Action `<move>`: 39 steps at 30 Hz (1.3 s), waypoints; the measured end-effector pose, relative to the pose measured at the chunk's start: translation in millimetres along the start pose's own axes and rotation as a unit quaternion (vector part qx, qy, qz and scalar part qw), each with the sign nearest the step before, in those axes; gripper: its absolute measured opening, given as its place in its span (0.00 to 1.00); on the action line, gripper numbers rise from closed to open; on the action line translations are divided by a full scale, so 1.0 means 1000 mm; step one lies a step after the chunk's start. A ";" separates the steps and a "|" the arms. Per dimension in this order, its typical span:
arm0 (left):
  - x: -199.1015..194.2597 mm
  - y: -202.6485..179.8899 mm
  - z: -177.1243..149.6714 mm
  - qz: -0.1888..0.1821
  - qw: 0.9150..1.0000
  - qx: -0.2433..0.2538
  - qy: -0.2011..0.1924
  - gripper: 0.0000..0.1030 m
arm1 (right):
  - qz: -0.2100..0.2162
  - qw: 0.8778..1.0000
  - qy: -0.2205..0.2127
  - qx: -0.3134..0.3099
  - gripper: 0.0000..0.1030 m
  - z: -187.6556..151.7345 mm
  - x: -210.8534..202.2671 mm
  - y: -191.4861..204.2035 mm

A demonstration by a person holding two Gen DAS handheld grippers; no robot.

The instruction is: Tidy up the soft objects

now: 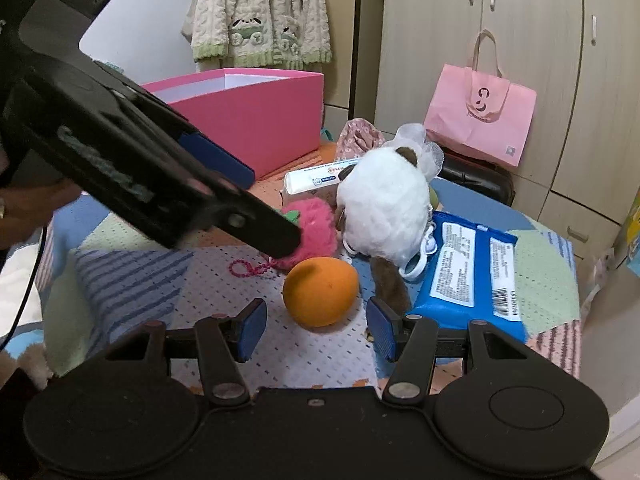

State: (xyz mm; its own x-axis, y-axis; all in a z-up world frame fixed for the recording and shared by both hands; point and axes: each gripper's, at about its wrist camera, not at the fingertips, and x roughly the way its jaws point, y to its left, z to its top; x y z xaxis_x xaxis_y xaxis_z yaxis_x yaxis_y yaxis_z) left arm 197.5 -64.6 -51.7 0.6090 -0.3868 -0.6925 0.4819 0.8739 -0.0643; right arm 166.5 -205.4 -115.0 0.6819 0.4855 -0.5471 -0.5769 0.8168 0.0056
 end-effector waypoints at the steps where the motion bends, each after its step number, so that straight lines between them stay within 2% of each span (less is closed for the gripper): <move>1: 0.004 0.001 -0.001 0.006 1.000 -0.006 -0.001 0.71 | -0.002 1.000 -0.003 0.005 0.59 -0.001 0.003 0.000; 6: 0.015 0.006 -0.004 0.045 0.998 -0.033 -0.020 0.71 | -0.010 0.999 -0.014 0.029 0.59 -0.003 0.012 0.001; 17: 0.030 0.010 -0.015 0.054 0.995 -0.076 -0.040 0.70 | -0.041 0.996 -0.050 0.056 0.59 -0.014 0.014 0.013; 19: 0.031 0.012 -0.019 0.048 0.994 -0.090 -0.044 0.66 | -0.041 0.995 -0.058 0.065 0.59 -0.017 0.013 0.013; 21: 0.032 0.015 -0.021 0.038 0.993 -0.102 -0.047 0.57 | -0.044 0.994 -0.064 0.074 0.57 -0.019 0.013 0.012; 23: 0.032 0.018 -0.023 0.030 0.992 -0.110 -0.051 0.52 | -0.056 0.993 -0.067 0.078 0.45 -0.020 0.012 0.012; 25: 0.032 0.020 -0.025 0.024 0.992 -0.114 -0.055 0.50 | -0.059 0.993 -0.069 0.080 0.42 -0.020 0.013 0.012; 33: 0.025 0.018 -0.032 0.025 0.990 -0.121 -0.073 0.45 | -0.080 0.991 -0.079 0.076 0.40 -0.022 0.012 0.020; 36: 0.021 0.017 -0.034 0.023 0.989 -0.122 -0.080 0.37 | -0.088 0.990 -0.079 0.075 0.40 -0.025 0.009 0.021; 39: 0.015 0.018 -0.036 0.022 0.988 -0.124 -0.088 0.37 | -0.096 0.989 -0.078 0.079 0.40 -0.026 0.004 0.020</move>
State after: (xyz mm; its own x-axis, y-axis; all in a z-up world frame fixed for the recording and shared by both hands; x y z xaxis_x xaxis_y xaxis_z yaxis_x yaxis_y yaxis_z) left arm 193.2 -44.3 -89.1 0.7366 -0.3736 -0.5638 0.2971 0.9276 -0.2265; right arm 146.0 -194.8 -139.2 0.8403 0.3494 -0.4145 -0.3614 0.9310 0.0521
